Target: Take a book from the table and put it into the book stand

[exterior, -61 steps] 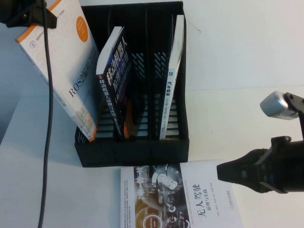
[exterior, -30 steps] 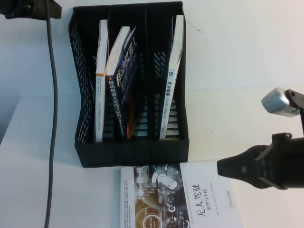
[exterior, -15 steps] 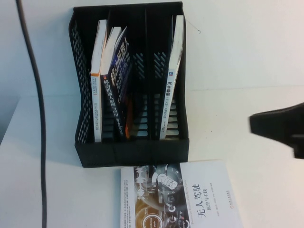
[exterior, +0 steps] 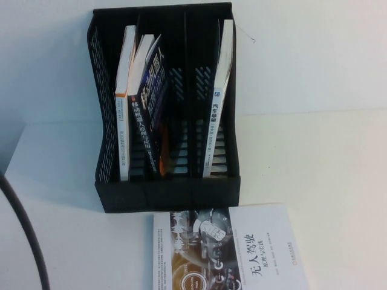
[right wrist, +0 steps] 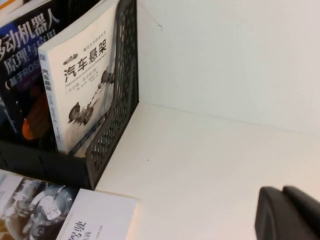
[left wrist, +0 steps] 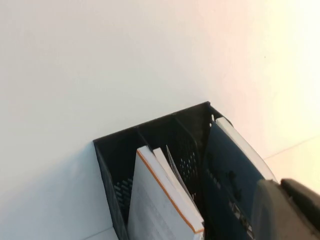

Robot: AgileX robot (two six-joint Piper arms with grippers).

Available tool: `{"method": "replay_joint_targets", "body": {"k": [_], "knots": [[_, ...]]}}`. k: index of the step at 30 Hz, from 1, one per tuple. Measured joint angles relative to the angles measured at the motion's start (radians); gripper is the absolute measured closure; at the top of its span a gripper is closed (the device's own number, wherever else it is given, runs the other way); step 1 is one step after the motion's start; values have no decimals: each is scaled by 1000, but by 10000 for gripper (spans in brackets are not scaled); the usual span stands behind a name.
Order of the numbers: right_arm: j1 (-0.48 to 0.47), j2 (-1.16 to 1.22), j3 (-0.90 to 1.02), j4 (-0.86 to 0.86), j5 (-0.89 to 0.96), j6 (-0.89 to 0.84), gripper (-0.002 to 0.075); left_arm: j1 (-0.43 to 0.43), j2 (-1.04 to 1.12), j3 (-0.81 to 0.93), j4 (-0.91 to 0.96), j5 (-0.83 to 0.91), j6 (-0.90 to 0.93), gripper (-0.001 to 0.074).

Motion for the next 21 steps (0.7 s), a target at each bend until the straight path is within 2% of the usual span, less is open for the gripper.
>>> {"method": "replay_joint_targets", "body": {"k": [6, 11, 17, 21], "knots": [[0, -93, 86, -18, 19, 33, 726, 0, -245, 402, -95, -194, 127, 736], [0, -157, 203, -18, 18, 84, 726, 0, -454, 745, -255, -332, 394, 736], [0, -208, 340, -18, -20, 126, 726, 0, -655, 1022, -536, -390, 730, 736], [0, -208, 424, -25, -27, 129, 726, 0, -722, 1136, -613, -402, 800, 736]]}}
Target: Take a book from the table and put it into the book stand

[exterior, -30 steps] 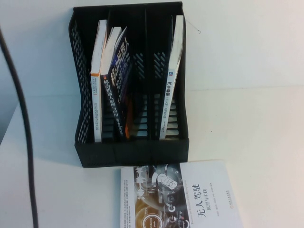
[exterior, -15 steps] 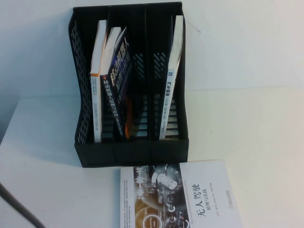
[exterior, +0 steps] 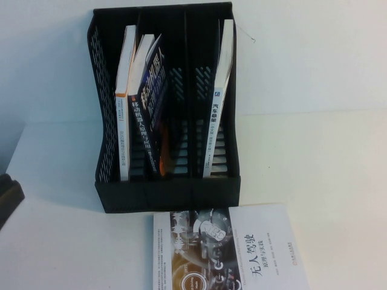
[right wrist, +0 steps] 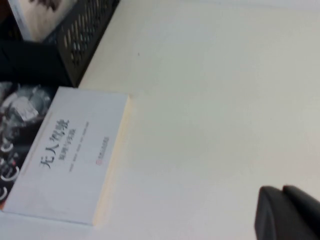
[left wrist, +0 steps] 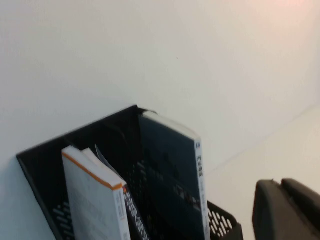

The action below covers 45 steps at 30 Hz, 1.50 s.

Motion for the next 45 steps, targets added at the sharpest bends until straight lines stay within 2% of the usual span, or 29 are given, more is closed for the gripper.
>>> {"method": "replay_joint_targets", "body": {"k": [9, 20, 31, 37, 45], "knots": [[0, 0, 89, 0, 0, 2, 727, 0, -7, 111, -11, -8, 21, 736], [0, 0, 90, 0, 0, 4, 726, 0, -7, 116, -13, 89, 21, 738], [0, 0, 90, 0, 0, 4, 726, 0, -9, 116, -13, 111, 21, 738], [0, -1, 90, 0, 0, -2, 726, -2, -109, 131, -13, 82, 26, 738], [0, -1, 90, 0, 0, -2, 726, -2, -307, 162, -1, -44, 38, 738]]}}
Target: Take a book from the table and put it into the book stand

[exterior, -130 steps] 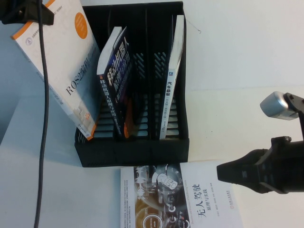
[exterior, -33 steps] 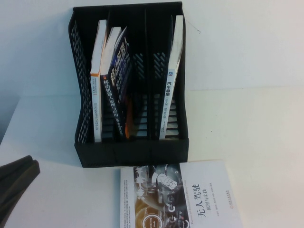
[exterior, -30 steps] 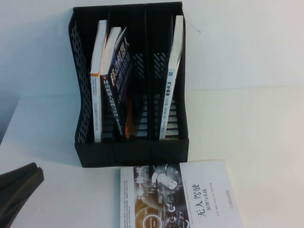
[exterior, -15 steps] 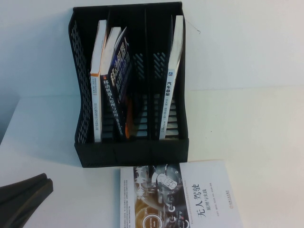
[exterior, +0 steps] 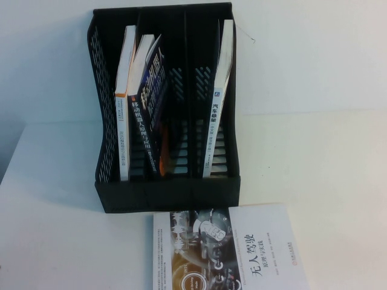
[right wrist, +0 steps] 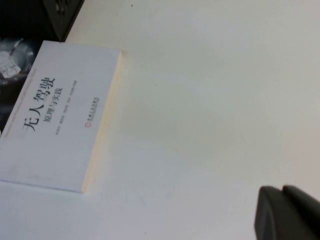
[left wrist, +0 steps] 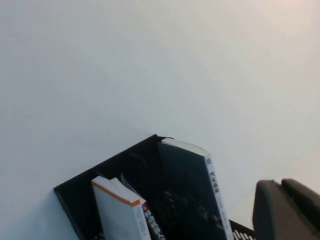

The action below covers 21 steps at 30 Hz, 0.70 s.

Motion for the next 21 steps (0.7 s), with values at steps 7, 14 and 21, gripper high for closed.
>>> {"method": "replay_joint_targets", "body": {"k": [7, 14, 21], "knots": [[0, 0, 0, 0, 0, 0, 726, 0, -71, 124, -4, -165, -4, 738], [0, 0, 0, 0, 0, 0, 726, 0, -71, 223, -61, -377, -55, 738], [0, -1, 2, 0, 0, 0, 727, 0, -90, 288, 645, -370, -804, 738]]}}
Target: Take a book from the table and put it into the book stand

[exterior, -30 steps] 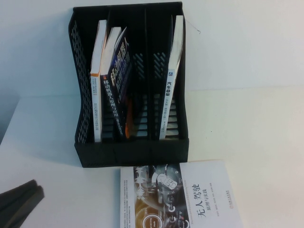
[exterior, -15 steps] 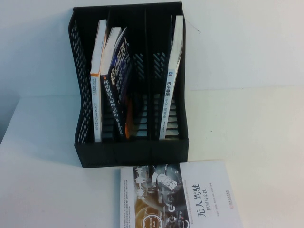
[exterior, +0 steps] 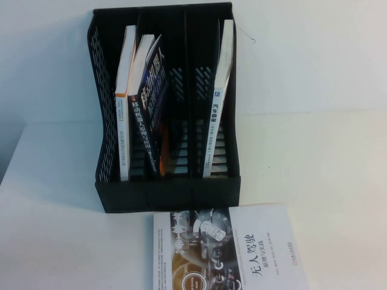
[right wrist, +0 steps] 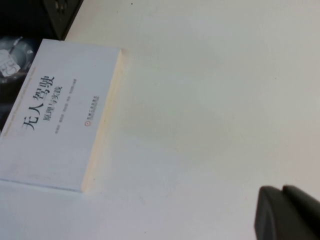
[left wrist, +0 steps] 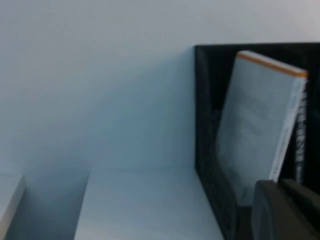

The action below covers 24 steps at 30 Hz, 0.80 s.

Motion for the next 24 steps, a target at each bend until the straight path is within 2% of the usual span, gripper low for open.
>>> {"method": "replay_joint_targets", "body": {"k": [2, 4, 9, 12, 17, 22, 24], "knots": [[0, 0, 2, 0, 0, 0, 726, 0, 1, 35, 169, -13, -181, 738], [0, 0, 2, 0, 0, 0, 727, 0, -1, 76, 277, -55, -282, 738], [0, 0, 2, 0, 0, 0, 726, -2, -1, 213, 399, -250, -365, 738], [0, 0, 2, 0, 0, 0, 727, -2, -1, 230, 444, -276, -420, 738], [0, 0, 3, 0, 0, 0, 726, -2, -1, 232, 506, -165, -524, 738], [0, 0, 3, 0, 0, 0, 726, -2, -1, 233, 558, 25, -551, 738], [0, 0, 3, 0, 0, 0, 726, -2, -1, 233, 562, 43, -553, 738]]}}
